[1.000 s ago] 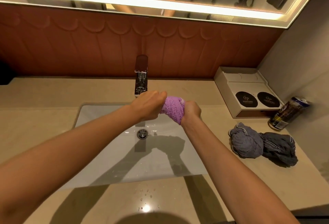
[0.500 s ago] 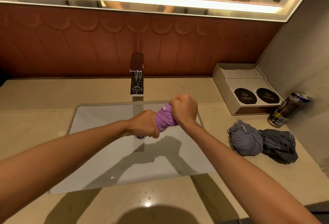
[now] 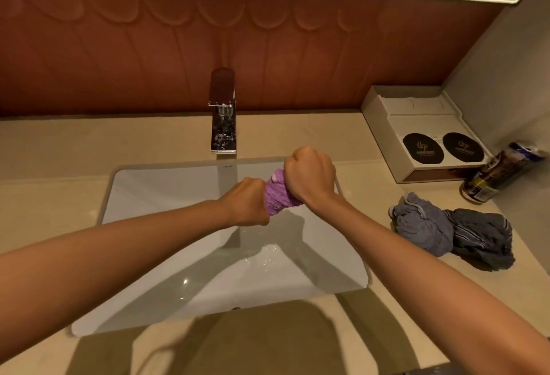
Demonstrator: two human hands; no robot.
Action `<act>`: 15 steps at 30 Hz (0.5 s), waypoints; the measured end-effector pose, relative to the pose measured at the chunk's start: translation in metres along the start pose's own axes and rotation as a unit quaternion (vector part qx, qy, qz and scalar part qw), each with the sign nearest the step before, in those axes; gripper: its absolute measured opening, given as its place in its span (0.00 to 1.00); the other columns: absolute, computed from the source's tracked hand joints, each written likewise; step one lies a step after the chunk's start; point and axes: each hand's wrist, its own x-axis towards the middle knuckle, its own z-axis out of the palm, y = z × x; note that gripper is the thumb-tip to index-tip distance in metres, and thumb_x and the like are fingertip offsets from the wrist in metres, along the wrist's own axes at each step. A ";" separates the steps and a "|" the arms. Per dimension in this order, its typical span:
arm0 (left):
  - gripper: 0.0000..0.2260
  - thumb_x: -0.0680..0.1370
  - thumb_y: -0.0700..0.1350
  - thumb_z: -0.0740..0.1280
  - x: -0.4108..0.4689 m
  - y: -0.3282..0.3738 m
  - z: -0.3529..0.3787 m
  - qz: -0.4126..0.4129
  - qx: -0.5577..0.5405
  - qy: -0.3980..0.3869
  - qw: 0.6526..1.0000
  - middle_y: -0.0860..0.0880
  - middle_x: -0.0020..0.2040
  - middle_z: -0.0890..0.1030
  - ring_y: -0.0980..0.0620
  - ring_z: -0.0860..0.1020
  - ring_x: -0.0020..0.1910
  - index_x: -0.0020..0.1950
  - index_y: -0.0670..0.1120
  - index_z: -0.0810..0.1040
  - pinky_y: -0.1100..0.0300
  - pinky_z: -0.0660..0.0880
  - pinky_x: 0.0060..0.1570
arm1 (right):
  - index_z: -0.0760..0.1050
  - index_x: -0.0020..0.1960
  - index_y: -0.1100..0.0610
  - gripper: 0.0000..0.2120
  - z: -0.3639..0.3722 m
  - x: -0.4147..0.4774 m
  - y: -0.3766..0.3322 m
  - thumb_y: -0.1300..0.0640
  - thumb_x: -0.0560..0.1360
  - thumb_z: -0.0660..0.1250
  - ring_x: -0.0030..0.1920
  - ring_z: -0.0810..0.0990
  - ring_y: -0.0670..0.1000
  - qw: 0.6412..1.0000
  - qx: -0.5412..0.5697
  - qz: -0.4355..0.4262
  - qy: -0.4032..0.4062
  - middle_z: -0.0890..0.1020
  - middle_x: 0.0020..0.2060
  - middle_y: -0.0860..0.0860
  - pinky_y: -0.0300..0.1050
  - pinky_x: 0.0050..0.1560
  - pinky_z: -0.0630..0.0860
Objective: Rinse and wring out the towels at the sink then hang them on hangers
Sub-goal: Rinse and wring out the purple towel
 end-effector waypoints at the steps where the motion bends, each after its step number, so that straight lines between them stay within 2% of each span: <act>1: 0.12 0.67 0.33 0.68 0.001 0.001 0.001 -0.024 -0.039 -0.021 0.999 0.47 0.29 0.73 0.47 0.74 0.28 0.30 0.44 0.68 0.58 0.74 0.29 | 0.57 0.26 0.57 0.19 0.000 0.003 0.000 0.64 0.73 0.57 0.29 0.64 0.54 1.000 -0.016 -0.014 -0.008 0.64 0.25 0.53 0.43 0.31 0.56; 3: 0.11 0.68 0.32 0.68 0.000 0.006 0.002 -0.059 -0.093 -0.061 0.992 0.47 0.27 0.74 0.50 0.75 0.24 0.29 0.43 0.71 0.62 0.74 0.24 | 0.59 0.27 0.58 0.17 -0.001 0.008 0.001 0.64 0.74 0.57 0.33 0.67 0.56 0.998 -0.033 -0.039 -0.023 0.68 0.28 0.56 0.43 0.34 0.60; 5: 0.10 0.67 0.32 0.66 0.001 0.008 0.002 -0.068 -0.130 -0.086 0.985 0.48 0.24 0.73 0.53 0.72 0.21 0.28 0.43 0.71 0.66 0.68 0.21 | 0.64 0.29 0.62 0.13 -0.002 0.016 0.002 0.64 0.73 0.58 0.34 0.69 0.58 0.997 -0.039 -0.052 -0.038 0.70 0.31 0.58 0.43 0.36 0.61; 8: 0.12 0.65 0.30 0.65 0.002 0.012 0.000 -0.086 -0.227 -0.107 0.964 0.50 0.19 0.70 0.54 0.65 0.18 0.24 0.42 0.70 0.68 0.60 0.22 | 0.69 0.33 0.62 0.08 -0.005 0.033 0.001 0.64 0.71 0.59 0.36 0.68 0.58 0.995 -0.049 -0.065 -0.058 0.71 0.33 0.60 0.44 0.36 0.62; 10: 0.14 0.66 0.30 0.65 0.000 0.016 0.002 -0.102 -0.275 -0.122 0.948 0.50 0.18 0.69 0.54 0.63 0.17 0.23 0.42 0.69 0.69 0.59 0.22 | 0.73 0.33 0.65 0.08 -0.004 0.041 0.002 0.64 0.70 0.60 0.36 0.71 0.60 0.994 -0.045 -0.072 -0.076 0.73 0.33 0.61 0.45 0.36 0.65; 13: 0.15 0.68 0.29 0.65 -0.003 0.017 0.011 -0.117 -0.357 -0.133 0.917 0.48 0.18 0.66 0.55 0.60 0.15 0.24 0.40 0.67 0.69 0.56 0.23 | 0.81 0.37 0.68 0.10 0.004 0.050 0.008 0.65 0.66 0.61 0.40 0.78 0.62 0.990 0.006 -0.090 -0.112 0.81 0.35 0.63 0.49 0.41 0.76; 15: 0.15 0.68 0.29 0.64 -0.005 0.018 0.014 -0.120 -0.401 -0.118 0.901 0.48 0.17 0.63 0.53 0.58 0.16 0.24 0.39 0.65 0.68 0.55 0.24 | 0.81 0.33 0.64 0.10 0.003 0.053 0.007 0.64 0.65 0.62 0.38 0.79 0.57 0.981 0.068 -0.106 -0.149 0.82 0.32 0.60 0.47 0.40 0.76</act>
